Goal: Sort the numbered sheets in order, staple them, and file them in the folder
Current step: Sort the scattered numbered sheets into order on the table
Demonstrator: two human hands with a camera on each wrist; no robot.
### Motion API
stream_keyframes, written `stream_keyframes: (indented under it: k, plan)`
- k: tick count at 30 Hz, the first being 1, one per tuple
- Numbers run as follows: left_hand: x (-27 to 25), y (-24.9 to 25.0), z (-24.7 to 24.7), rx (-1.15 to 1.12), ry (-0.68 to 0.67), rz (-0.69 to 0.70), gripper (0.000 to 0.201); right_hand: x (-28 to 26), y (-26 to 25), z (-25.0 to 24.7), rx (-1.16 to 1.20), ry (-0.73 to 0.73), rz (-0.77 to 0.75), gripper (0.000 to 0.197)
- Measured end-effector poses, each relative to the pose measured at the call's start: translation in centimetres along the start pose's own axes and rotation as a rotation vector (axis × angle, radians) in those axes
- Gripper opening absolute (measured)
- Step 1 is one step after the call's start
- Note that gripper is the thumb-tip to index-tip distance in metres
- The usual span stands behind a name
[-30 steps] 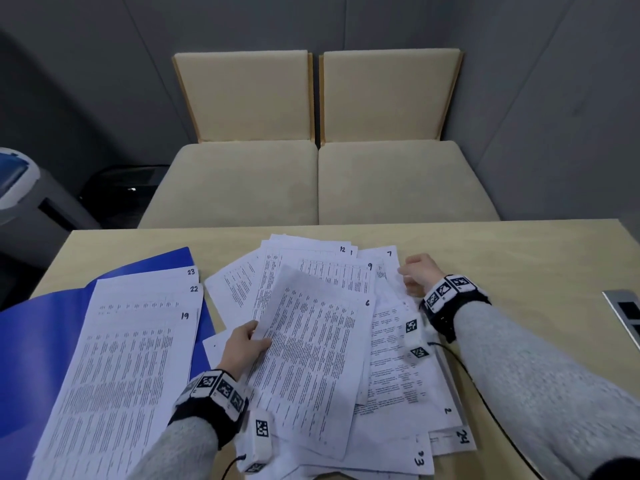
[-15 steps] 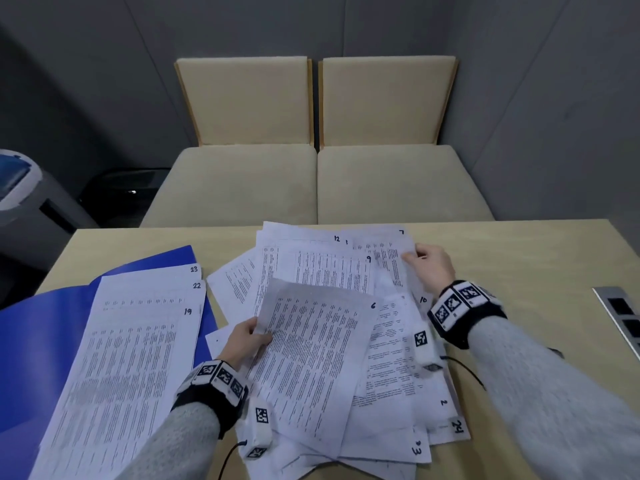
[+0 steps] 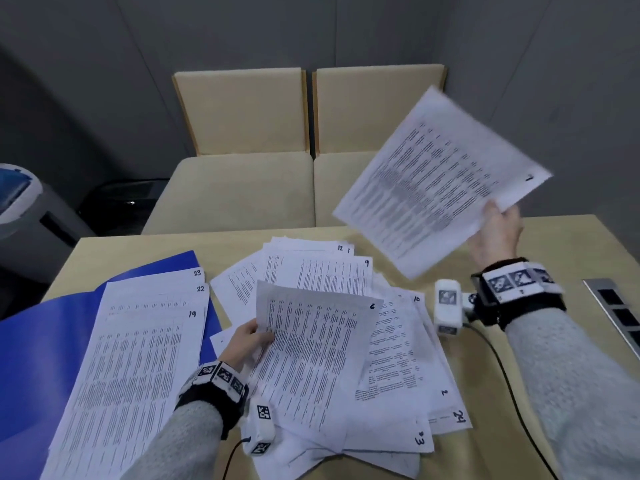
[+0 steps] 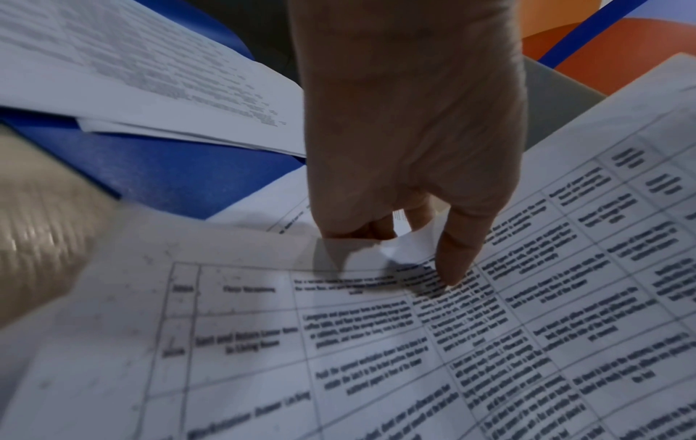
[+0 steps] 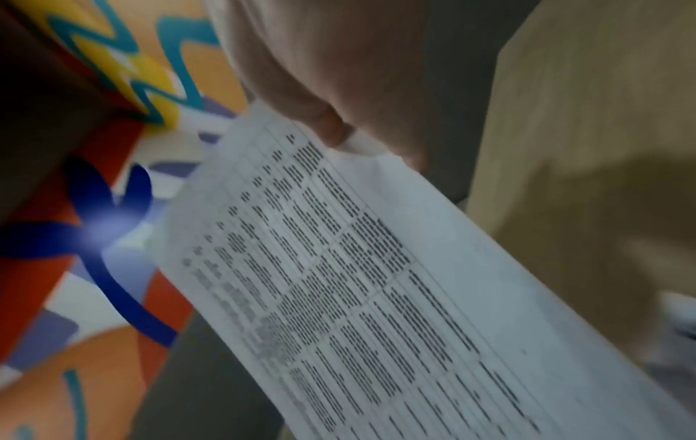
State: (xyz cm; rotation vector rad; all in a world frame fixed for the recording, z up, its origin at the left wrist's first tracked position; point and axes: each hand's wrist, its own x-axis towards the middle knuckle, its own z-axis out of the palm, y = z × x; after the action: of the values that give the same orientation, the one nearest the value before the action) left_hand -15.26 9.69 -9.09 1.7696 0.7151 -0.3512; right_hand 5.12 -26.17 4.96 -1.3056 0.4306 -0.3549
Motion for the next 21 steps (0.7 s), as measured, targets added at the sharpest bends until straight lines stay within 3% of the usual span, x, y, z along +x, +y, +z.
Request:
stream_keyframes:
  k: [4, 7, 11, 12, 16, 18, 21]
  plan:
    - [-0.3, 0.2, -0.1, -0.046, -0.019, -0.011, 0.019, -3.6, 6.8, -0.7, -0.363, -0.146, 0.273, 0.034]
    - [-0.3, 0.2, -0.1, -0.077, -0.031, -0.019, 0.022, -6.4, 10.7, -1.1, -0.371, -0.145, 0.458, 0.031]
    - [-0.4, 0.4, 0.0, -0.088, -0.041, -0.037, 0.024, -9.9, 14.5, 0.2, -0.405, -0.321, 0.727, 0.027]
    - [-0.5, 0.5, -0.1, -0.089, -0.042, -0.047, 0.022, -10.4, 14.8, 0.6, -0.440, -0.310, 0.711, 0.027]
    - [-0.7, 0.5, -0.4, -0.185, -0.060, -0.075, 0.024, -10.6, 13.5, 0.6, -0.650, -0.058, 0.381, 0.032]
    - [-0.7, 0.5, -0.6, -0.238, -0.078, -0.097, 0.025, -9.6, 14.3, 0.4, -0.624, -0.087, 0.387, 0.031]
    - [-0.5, 0.5, -0.8, -0.266, -0.069, -0.110, 0.025, -9.7, 15.7, 0.6, -0.558, -0.315, 0.562, 0.028]
